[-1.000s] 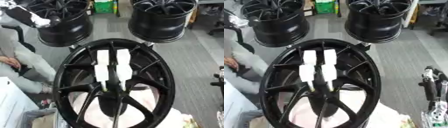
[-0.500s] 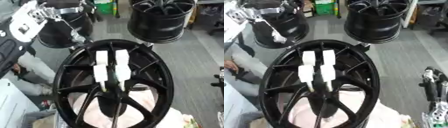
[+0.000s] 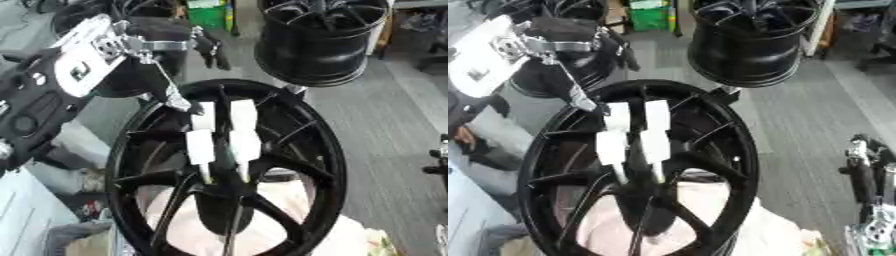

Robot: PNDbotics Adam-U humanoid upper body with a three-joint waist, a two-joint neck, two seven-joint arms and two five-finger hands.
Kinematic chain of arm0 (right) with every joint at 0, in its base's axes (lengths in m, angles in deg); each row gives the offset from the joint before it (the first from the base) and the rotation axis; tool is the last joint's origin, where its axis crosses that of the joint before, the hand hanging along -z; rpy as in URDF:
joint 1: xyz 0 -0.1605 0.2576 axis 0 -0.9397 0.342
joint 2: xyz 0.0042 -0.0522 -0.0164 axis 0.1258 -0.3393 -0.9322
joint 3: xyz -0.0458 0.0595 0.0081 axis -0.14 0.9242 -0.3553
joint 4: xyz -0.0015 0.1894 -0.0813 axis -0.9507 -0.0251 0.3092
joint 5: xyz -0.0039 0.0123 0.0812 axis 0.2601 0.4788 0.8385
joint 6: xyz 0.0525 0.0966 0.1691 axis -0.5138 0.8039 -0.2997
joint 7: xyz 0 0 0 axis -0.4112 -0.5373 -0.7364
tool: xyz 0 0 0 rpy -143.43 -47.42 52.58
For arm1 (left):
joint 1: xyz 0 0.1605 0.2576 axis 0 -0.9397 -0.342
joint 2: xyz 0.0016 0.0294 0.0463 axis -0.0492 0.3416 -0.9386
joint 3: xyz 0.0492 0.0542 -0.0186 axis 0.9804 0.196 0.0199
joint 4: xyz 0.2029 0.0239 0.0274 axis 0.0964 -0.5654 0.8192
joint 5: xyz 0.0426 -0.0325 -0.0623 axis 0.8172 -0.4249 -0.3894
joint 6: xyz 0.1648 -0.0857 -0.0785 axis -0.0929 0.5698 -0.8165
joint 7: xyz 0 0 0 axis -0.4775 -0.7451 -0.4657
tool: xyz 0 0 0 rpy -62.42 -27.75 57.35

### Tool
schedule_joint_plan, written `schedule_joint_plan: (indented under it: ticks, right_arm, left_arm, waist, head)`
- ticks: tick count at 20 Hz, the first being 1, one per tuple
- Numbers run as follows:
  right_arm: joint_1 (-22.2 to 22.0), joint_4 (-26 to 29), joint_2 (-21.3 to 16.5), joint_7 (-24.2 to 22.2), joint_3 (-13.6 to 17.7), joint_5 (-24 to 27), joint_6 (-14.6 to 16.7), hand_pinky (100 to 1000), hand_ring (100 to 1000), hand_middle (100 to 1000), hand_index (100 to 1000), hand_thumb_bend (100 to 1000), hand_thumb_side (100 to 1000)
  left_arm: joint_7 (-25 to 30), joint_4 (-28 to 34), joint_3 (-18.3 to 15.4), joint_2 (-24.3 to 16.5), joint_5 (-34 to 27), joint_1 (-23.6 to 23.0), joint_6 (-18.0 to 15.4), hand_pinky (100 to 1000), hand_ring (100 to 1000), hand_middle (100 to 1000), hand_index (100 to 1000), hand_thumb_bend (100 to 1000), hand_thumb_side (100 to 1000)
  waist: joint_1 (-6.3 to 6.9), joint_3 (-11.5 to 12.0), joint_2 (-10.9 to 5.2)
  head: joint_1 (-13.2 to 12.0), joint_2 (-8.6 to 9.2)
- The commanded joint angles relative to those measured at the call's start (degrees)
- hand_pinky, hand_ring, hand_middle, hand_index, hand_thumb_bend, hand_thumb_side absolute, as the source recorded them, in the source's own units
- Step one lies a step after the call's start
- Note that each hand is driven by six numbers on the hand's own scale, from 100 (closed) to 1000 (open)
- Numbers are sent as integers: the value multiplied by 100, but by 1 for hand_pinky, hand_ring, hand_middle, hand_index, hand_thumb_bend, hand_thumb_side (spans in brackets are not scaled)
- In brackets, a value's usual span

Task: Pull the pin out of the wheel hub.

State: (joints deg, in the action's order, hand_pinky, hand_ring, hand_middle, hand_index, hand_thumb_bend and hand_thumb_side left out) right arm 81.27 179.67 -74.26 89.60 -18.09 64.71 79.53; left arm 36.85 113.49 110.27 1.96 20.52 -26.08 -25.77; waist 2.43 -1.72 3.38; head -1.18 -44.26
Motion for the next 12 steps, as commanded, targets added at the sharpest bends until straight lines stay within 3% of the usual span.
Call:
schedule_joint_plan:
  ticks: [1, 12]
  right_arm:
    - [55, 48, -125, -19, 0, -18, 12, 484, 688, 755, 731, 100, 727]
    - [50, 46, -121, -15, 4, -16, 12, 484, 687, 755, 731, 100, 727]
  left_arm:
    - [2002, -58, -44, -10, 214, 107, -2001, 728, 671, 702, 832, 535, 475]
    - [2002, -334, -7, 54, 670, 56, -2001, 722, 663, 701, 832, 550, 490]
  waist:
    - [-14, -4, -66]
    - [-13, -18, -65]
  head:
    - [-11, 15]
    - [-6, 15]
